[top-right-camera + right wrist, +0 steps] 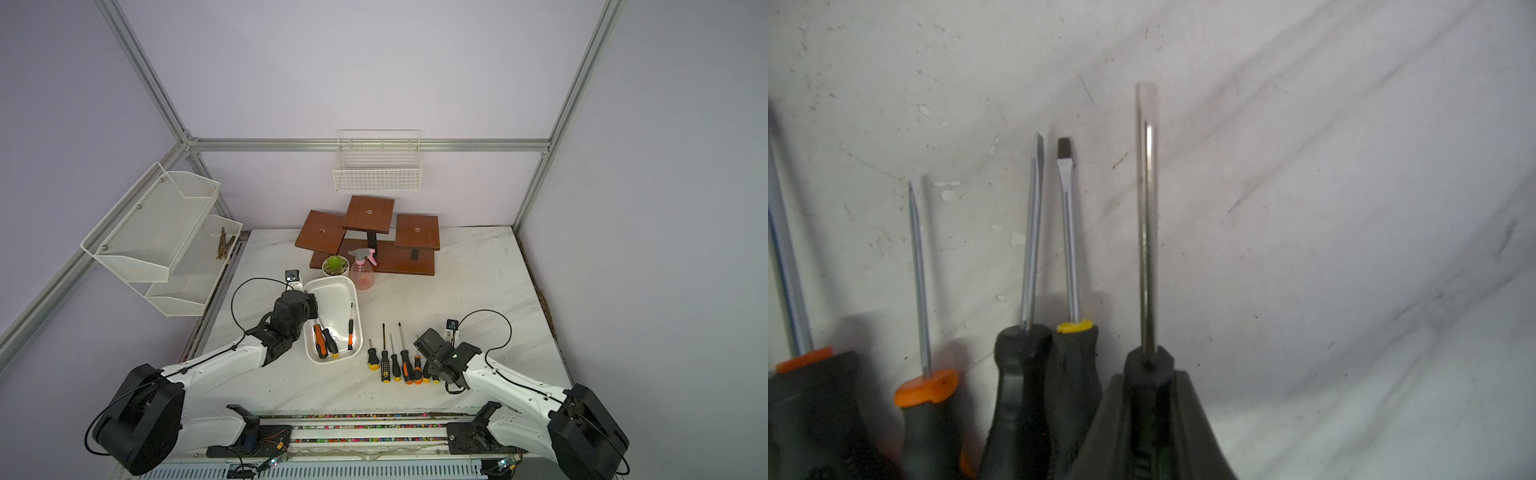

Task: Take out the screwdriver from the storage box
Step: Place the screwdriver at the center of the board.

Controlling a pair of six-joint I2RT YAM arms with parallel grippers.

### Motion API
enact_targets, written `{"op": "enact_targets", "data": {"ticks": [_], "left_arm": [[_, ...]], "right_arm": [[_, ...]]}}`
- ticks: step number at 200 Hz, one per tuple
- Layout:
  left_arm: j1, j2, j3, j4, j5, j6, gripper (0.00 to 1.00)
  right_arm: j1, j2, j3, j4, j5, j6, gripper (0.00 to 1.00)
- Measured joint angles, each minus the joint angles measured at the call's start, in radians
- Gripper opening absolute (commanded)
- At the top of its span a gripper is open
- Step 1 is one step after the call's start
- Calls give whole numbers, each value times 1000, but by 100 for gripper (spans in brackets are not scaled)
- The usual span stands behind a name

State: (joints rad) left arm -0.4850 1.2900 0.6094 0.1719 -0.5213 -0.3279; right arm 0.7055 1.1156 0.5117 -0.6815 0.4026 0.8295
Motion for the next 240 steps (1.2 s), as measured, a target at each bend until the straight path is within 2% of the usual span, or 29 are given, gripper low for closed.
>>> {"op": "enact_targets", "data": {"ticks": [36, 66, 137, 240], "left_arm": [[0, 0, 0, 0, 0, 0, 0], [0, 0, 0, 0, 0, 0, 0], [0, -1, 0, 0, 0, 0, 0], [0, -2, 0, 0, 1, 0, 0]], "right_arm": [[-12, 25, 0, 21, -12, -23, 0], [-18, 39, 0, 32, -20, -31, 8], [-24, 46, 0, 39, -33, -32, 18], [-25, 45, 0, 39, -42, -35, 24]]}}
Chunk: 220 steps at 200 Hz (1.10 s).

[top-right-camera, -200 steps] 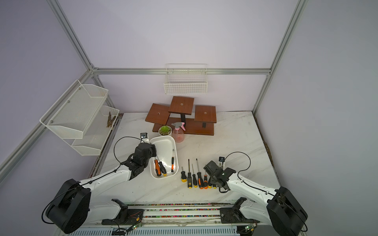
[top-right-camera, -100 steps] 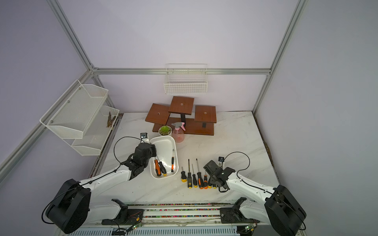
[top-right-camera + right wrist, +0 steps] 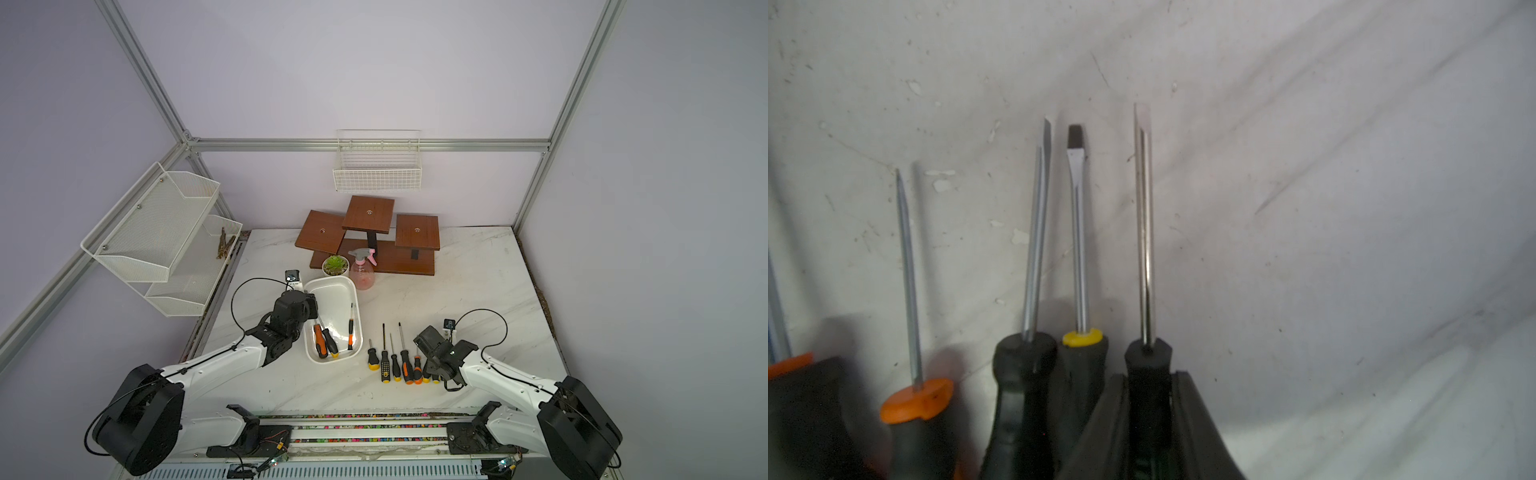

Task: Take out the screwdriver from the storage box
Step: Place the screwdriver at the center of the board, then pick up the screwdriver from the storage box.

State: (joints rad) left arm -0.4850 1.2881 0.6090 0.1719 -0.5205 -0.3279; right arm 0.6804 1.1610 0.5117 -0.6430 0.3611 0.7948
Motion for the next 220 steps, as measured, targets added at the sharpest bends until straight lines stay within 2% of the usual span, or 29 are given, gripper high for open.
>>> {"op": "enact_targets", "data": {"ticks": [75, 126, 147, 170, 198, 220], "left_arm": [[0, 0, 0, 0, 0, 0, 0], [0, 0, 0, 0, 1, 0, 0], [0, 0, 0, 0, 1, 0, 0], [0, 0, 0, 0, 1, 0, 0], [0, 0, 0, 0, 1, 0, 0], [0, 0, 0, -1, 1, 0, 0]], "right_arm": [[0, -29, 0, -1, -3, 0, 24], [0, -101, 23, -38, -34, -5, 23], [15, -131, 75, -50, -63, -20, 29], [86, -123, 187, -66, -66, -34, 33], [218, 2, 373, -61, -52, -50, 38], [296, 113, 478, -23, -53, -79, 48]]}}
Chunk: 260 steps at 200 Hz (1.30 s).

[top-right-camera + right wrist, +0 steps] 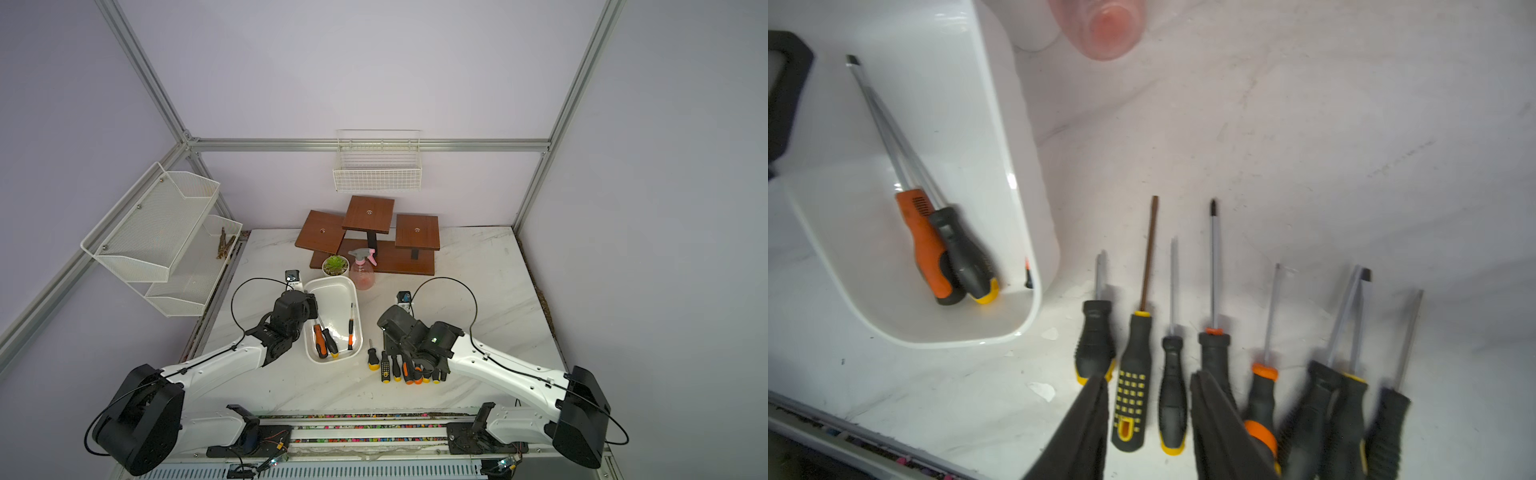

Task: Take out the screwdriver from the storage box
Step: Pick up the screwdriver from the storage box.

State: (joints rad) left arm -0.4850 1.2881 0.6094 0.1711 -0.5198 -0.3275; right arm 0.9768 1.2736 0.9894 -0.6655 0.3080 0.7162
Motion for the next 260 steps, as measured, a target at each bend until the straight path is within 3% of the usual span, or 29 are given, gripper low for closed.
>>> {"op": "enact_targets", "data": {"ticks": [33, 131, 177, 260], "left_arm": [[0, 0, 0, 0, 0, 0, 0], [0, 0, 0, -1, -1, -1, 0], [0, 0, 0, 0, -1, -1, 0], [0, 0, 0, -6, -3, -1, 0]], "right_arm": [[57, 151, 94, 107, -26, -51, 51], [63, 578, 319, 309, -154, -151, 50], [63, 684, 378, 321, -167, -171, 50], [61, 748, 401, 338, -172, -183, 49]]}}
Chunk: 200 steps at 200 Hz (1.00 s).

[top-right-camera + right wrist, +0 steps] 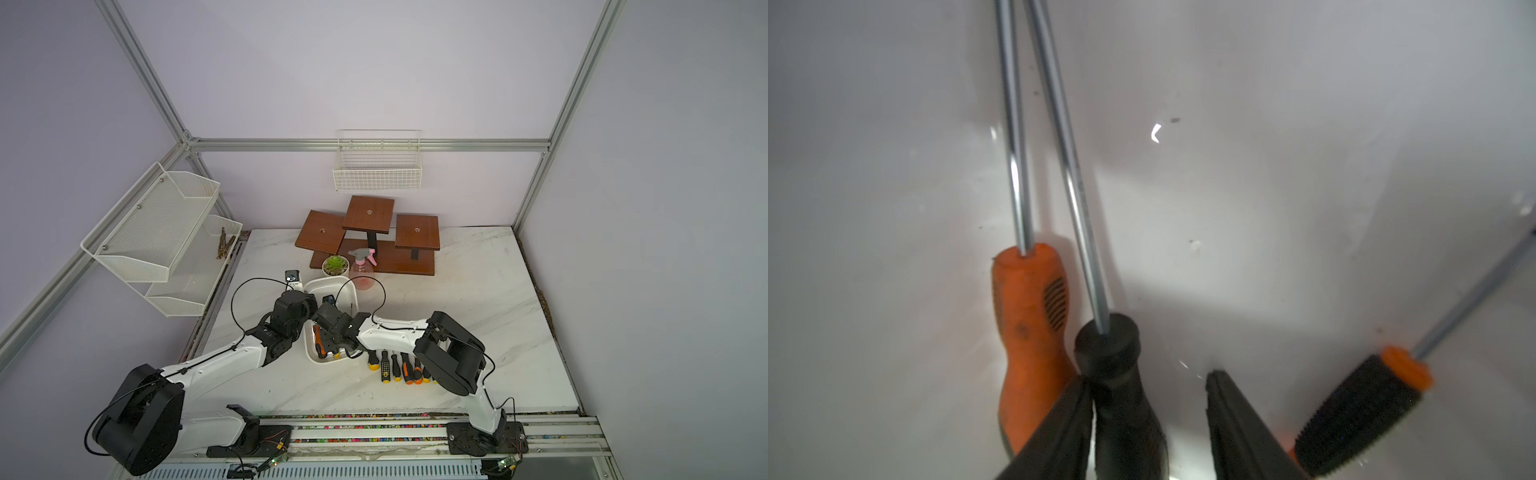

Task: Take out the screwdriver from the storage box
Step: Pick up the screwdriver from the storage box.

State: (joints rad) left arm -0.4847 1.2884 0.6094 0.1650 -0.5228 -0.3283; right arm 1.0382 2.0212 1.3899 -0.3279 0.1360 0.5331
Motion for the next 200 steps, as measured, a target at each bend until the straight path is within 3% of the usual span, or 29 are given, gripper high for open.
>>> {"op": "enact_targets", "data": {"ticks": [33, 113, 200], "left_arm": [[2, 2, 0, -8, -9, -1, 0], [6, 2, 0, -5, -14, -1, 0], [4, 2, 0, -1, -5, -1, 0]], "right_arm": [[-2, 15, 16, 2, 2, 2, 45], [-15, 25, 27, 22, -16, 9, 0], [-32, -73, -77, 47, -19, 1, 0]]}}
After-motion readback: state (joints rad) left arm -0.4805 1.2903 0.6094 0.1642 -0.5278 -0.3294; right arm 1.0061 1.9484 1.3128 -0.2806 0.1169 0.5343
